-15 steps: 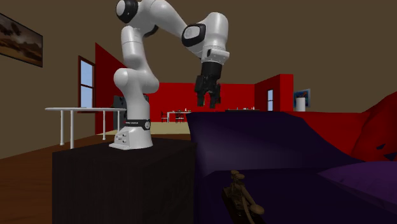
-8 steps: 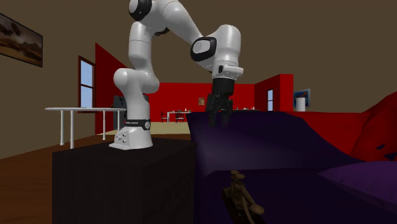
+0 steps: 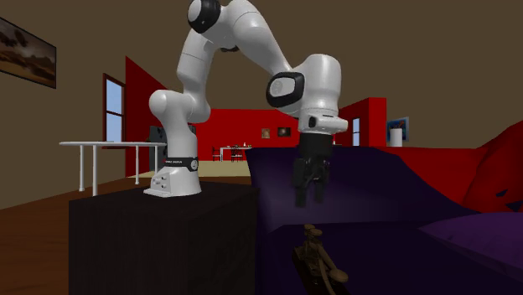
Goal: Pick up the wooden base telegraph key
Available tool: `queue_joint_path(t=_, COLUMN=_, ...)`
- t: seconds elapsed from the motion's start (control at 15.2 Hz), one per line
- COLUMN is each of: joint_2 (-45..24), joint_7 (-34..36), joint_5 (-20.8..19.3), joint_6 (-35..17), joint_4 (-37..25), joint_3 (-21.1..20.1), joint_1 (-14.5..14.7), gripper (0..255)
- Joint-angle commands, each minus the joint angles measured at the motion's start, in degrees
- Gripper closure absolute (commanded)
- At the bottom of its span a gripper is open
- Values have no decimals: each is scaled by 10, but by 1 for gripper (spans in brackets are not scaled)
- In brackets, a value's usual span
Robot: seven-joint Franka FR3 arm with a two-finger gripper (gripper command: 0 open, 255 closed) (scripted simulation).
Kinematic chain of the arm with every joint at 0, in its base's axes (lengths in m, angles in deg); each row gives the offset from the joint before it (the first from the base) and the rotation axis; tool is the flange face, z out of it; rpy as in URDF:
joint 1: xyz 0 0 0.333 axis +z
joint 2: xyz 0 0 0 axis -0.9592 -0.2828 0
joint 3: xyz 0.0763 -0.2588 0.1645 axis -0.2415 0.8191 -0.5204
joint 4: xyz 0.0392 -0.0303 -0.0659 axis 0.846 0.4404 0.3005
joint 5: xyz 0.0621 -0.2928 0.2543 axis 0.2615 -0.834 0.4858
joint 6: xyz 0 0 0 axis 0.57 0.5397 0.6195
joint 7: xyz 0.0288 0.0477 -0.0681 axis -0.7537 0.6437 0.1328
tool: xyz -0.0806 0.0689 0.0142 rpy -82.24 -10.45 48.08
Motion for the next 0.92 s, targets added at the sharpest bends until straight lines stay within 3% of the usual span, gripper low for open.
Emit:
queue_joint_path(t=0.0, joint_2=-42, joint_7=-2, joint_5=7, joint_6=-9, joint_4=-37, joint_3=0, joint_1=-8, gripper=0)
queue_joint_path(t=0.66, joint_2=-104, joint_7=-3, joint_5=15, joint_6=-52, joint_4=-55, joint_3=-6, joint_1=-14, gripper=0)
queue_joint_path(t=0.73, joint_2=-104, joint_7=-4, joint_5=15, joint_6=-52, joint_4=-56, joint_3=-6, joint_1=-15, gripper=255)
queue_joint_path(t=0.86, joint_2=-104, joint_7=-4, joint_5=15, joint_6=-53, joint_4=-55, joint_3=-6, joint_1=-15, gripper=255)
